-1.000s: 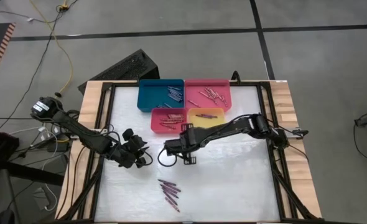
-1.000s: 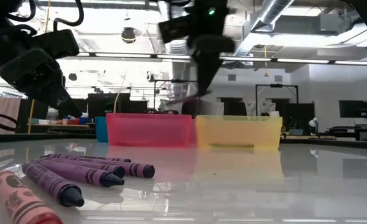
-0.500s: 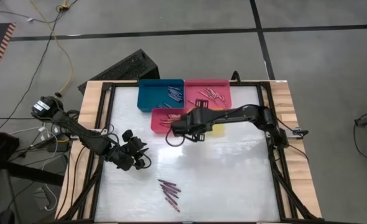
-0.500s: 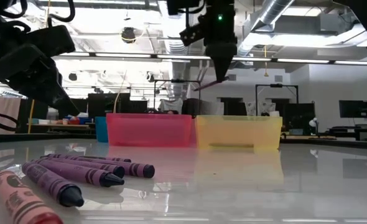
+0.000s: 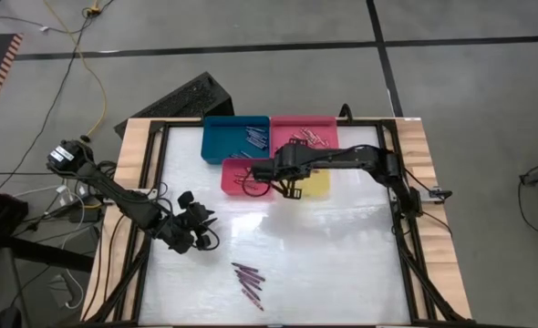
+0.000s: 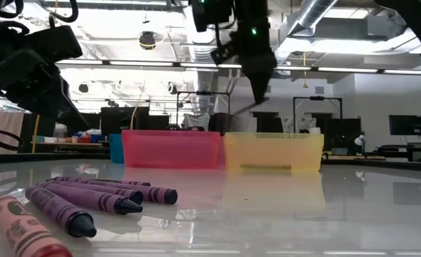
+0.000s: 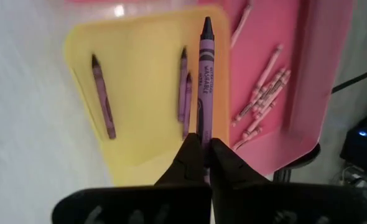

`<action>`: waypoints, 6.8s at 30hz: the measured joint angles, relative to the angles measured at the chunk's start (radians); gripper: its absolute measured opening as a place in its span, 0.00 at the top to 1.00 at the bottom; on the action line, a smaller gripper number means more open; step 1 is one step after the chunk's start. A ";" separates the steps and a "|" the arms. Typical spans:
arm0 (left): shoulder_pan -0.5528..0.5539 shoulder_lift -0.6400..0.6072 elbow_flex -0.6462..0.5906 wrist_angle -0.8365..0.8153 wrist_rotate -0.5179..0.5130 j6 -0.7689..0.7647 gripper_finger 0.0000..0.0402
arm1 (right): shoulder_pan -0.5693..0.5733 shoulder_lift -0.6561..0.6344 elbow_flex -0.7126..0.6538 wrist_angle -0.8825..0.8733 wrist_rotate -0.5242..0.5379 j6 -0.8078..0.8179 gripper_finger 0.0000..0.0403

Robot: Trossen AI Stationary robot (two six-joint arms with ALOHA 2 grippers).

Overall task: Sort crayons
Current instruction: Put the violet crayon into the yellow bin

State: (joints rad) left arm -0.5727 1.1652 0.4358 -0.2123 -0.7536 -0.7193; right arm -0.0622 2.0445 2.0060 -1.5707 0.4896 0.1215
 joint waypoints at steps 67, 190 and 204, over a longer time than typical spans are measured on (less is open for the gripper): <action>-0.002 0.000 0.000 -0.007 -0.063 -0.024 0.77 | -0.119 -0.290 -0.760 0.731 -0.207 -0.044 0.91; -0.004 0.000 0.000 -0.007 -0.058 -0.053 0.77 | 0.381 0.105 -0.507 1.366 -0.315 0.067 0.97; -0.004 0.000 0.000 -0.008 -0.059 -0.048 0.77 | 0.272 0.104 -0.226 0.872 -0.292 -0.064 0.97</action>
State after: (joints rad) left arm -0.5770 1.1648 0.4358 -0.2207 -0.8124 -0.7677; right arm 0.2098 2.1487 1.7799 -0.6984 0.1974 0.0571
